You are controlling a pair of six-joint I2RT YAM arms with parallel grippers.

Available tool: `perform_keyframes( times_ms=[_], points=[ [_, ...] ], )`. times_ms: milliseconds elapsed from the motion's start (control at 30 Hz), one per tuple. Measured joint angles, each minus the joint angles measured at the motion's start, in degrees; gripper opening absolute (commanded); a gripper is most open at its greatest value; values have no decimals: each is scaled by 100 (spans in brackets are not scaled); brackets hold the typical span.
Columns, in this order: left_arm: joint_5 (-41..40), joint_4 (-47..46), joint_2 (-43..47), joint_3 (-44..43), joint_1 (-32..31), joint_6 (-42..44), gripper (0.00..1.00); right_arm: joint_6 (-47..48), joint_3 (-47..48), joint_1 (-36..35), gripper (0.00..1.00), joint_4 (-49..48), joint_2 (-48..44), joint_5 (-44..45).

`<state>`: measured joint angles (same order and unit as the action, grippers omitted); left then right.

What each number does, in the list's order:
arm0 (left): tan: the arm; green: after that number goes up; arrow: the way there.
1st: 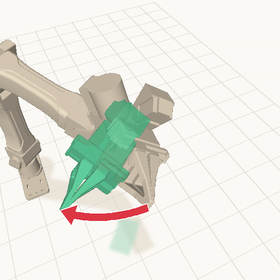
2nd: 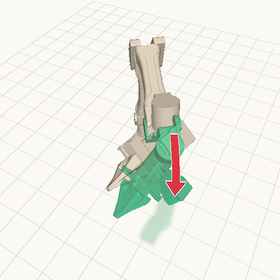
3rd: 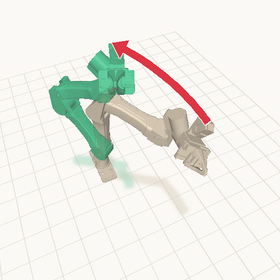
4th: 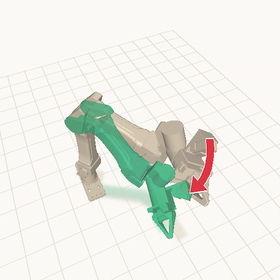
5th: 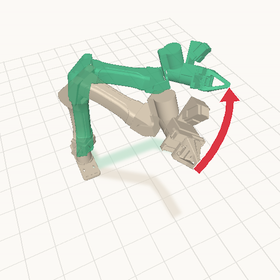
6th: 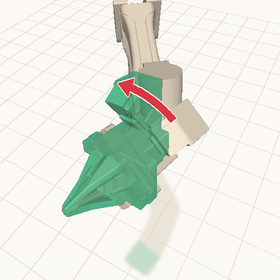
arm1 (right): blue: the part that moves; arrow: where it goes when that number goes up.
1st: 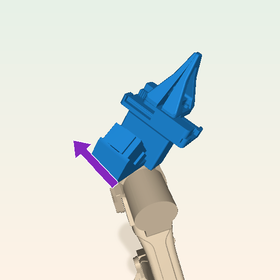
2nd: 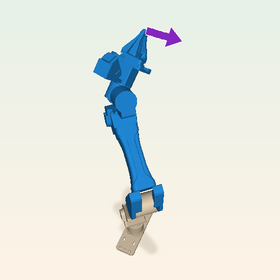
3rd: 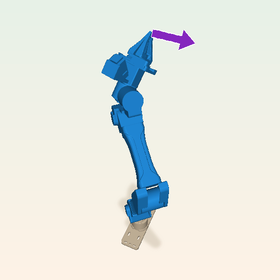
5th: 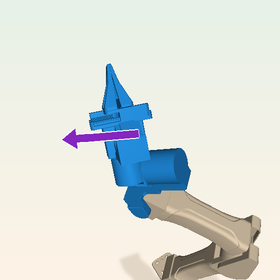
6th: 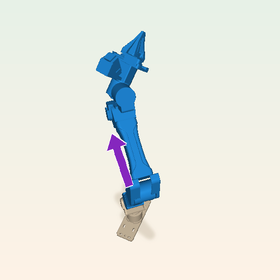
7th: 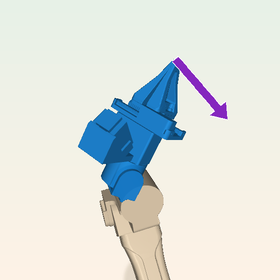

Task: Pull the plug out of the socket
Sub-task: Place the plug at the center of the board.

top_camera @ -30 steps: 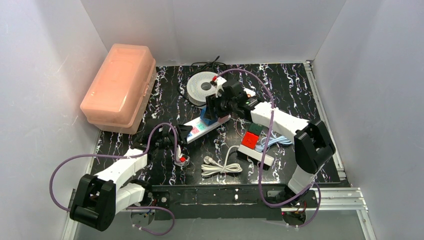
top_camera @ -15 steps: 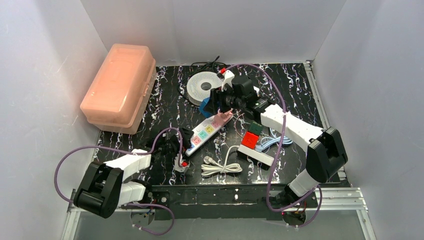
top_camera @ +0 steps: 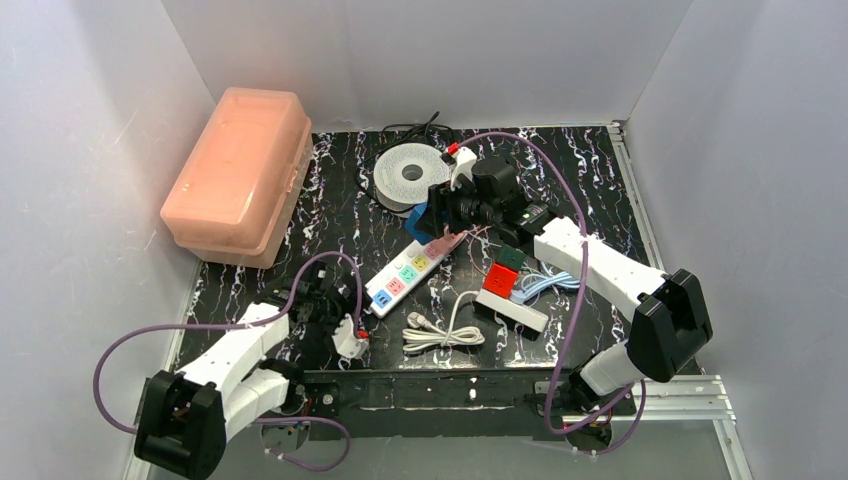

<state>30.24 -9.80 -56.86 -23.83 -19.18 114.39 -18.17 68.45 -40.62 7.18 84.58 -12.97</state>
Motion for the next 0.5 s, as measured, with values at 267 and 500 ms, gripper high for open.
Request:
perform_keyframes(
  times_ms=[267, 500],
  points=[
    [-402, 2861, 334, -1427, 328, -1554, 98, 103, 0, -28, 1, 282, -85, 17],
    [-153, 4094, -83, -4006, 660, -5274, 98, 544, 249, -507, 1, 938, -173, -4]
  ],
)
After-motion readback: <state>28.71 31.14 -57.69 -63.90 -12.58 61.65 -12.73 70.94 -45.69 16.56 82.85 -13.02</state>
